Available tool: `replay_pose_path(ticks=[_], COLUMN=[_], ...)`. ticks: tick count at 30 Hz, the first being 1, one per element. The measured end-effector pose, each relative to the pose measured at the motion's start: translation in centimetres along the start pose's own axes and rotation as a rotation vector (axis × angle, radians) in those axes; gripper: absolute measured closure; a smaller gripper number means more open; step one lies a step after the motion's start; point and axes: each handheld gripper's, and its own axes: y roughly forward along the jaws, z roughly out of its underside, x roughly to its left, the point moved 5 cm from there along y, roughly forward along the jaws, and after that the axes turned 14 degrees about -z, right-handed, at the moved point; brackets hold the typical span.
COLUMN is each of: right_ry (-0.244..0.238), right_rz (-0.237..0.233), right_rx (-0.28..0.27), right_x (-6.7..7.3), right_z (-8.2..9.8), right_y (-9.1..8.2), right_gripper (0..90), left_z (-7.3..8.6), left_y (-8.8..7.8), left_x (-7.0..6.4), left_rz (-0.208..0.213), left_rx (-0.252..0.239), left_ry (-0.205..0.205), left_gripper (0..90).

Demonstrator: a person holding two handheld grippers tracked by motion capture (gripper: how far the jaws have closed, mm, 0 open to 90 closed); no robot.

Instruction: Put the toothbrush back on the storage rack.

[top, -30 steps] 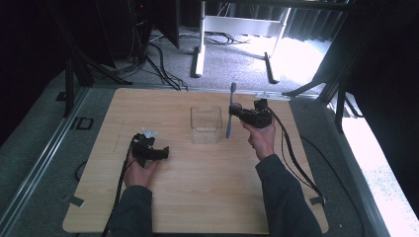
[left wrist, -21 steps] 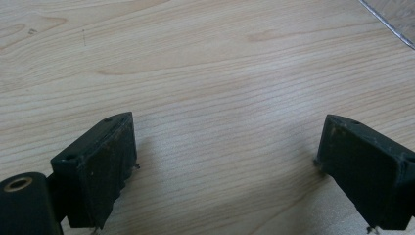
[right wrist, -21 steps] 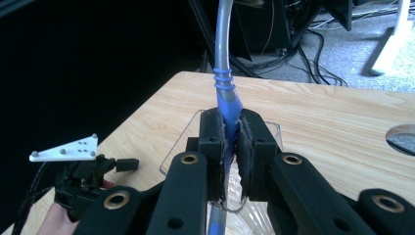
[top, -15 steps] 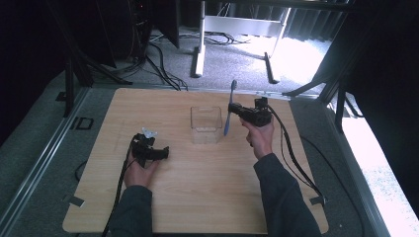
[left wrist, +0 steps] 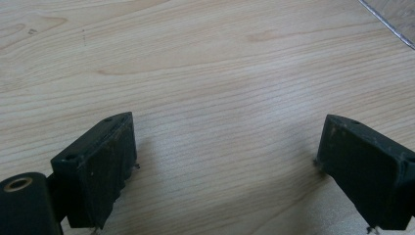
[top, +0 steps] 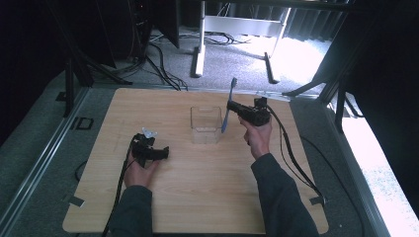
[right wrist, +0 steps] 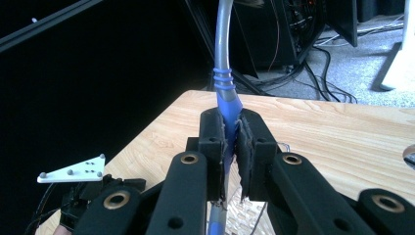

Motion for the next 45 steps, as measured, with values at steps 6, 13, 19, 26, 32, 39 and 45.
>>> replay_pose_path(ticks=[6,13,19,26,32,39,45], right_ry=[0.004,0.002,0.008,0.008,0.011,0.012,0.02], right_rz=[-0.022,-0.039,-0.048,-0.052,-0.056,-0.06,-0.051], right_rx=[-0.022,-0.045,-0.078,-0.105,-0.121,-0.15,-0.156], right_x=[0.0,0.0,-0.1,-0.2,-0.4,-0.5,-0.7], right_z=[0.0,-0.1,-0.4,-0.4,-0.5,-0.7,-0.7], right_y=[0.3,0.5,0.5,0.9,1.0,1.1,1.2], right_gripper=[81.5,81.5,81.5,81.5,81.5,81.5,81.5], left_z=[0.0,0.0,0.0,0.0,0.0,0.0,0.0], left_y=[0.0,0.0,0.0,0.0,0.0,0.0,0.0], left_x=[0.0,0.0,0.0,0.0,0.0,0.0,0.0], left_rz=[0.0,0.0,0.0,0.0,0.0,0.0,0.0], left_rx=[0.0,0.0,0.0,0.0,0.0,0.0,0.0], left_ry=[0.0,0.0,0.0,0.0,0.0,0.0,0.0], left_gripper=[7.9,7.9,7.9,7.9,7.9,7.9,7.9])
